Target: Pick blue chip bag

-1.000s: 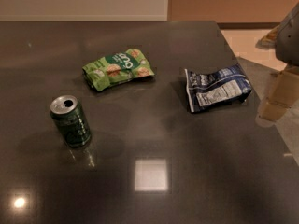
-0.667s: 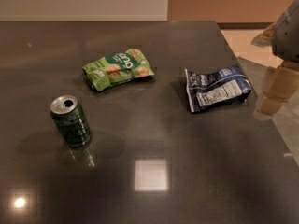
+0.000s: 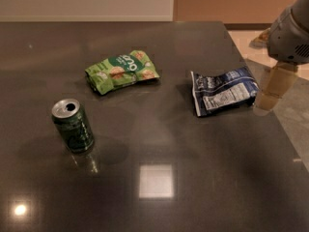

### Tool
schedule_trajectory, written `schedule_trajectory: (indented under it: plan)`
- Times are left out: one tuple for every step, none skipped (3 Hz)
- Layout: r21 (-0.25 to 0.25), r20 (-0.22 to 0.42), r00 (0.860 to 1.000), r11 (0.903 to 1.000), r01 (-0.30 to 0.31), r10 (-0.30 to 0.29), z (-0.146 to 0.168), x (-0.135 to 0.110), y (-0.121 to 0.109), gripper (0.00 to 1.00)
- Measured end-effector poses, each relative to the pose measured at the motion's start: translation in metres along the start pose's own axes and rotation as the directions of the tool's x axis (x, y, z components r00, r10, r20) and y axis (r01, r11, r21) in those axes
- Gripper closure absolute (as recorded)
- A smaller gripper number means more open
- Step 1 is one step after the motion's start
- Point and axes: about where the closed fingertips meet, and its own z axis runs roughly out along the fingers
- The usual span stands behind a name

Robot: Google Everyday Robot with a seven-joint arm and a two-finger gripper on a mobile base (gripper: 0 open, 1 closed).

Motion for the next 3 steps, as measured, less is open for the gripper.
schedule_trajectory:
  plan:
    - [-0.015, -0.009, 1.0, 0.9999, 0.008, -0.008, 0.026, 0.006, -0.022, 0.0]
    - [-0.034, -0.031, 0.999, 0.9991, 0.023, -0.024, 0.058, 0.014, -0.041, 0.0]
    - [-0.061, -0.045, 0.998, 0.9975, 0.034, -0.037, 0.087, 0.021, -0.053, 0.0]
